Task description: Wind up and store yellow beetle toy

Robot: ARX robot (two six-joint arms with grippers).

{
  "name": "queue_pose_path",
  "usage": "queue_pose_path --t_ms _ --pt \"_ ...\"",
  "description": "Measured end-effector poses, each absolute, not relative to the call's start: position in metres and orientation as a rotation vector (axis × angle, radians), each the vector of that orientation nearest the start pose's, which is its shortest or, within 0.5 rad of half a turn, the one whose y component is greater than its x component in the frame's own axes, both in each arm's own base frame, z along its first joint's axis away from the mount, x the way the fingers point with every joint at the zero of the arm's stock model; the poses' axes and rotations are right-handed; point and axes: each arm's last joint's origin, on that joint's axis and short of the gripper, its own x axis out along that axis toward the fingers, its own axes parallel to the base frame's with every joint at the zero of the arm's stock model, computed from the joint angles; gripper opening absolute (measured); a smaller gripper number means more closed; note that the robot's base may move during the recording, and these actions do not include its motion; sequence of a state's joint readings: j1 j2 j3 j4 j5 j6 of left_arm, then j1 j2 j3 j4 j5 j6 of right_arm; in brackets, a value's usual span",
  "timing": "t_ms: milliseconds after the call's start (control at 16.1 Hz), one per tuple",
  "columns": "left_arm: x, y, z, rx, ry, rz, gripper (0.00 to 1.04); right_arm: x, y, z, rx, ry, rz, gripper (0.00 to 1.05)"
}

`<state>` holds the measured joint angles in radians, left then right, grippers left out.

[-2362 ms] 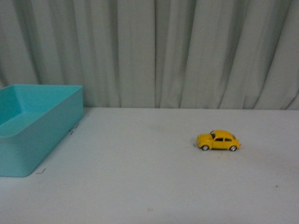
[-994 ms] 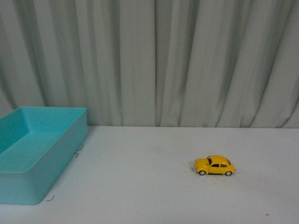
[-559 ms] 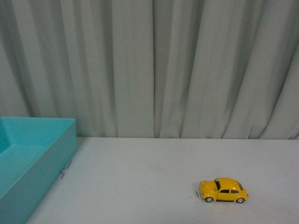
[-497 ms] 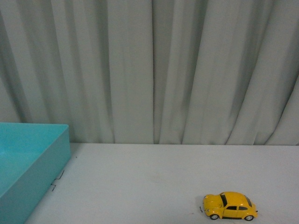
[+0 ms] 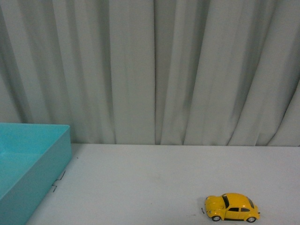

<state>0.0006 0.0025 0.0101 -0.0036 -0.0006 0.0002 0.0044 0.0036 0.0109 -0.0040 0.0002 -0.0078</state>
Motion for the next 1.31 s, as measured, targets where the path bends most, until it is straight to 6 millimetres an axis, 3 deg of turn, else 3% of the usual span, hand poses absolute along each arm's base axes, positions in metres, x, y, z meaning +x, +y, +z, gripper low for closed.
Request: queue_pose_path --t_ms 1305 --pt "0.0972 0.0001 0.1664 0.000 -0.004 0.001 0.98 0.0973 0.0004 0.1665 -0.008 -0.003 0.004 0.98"
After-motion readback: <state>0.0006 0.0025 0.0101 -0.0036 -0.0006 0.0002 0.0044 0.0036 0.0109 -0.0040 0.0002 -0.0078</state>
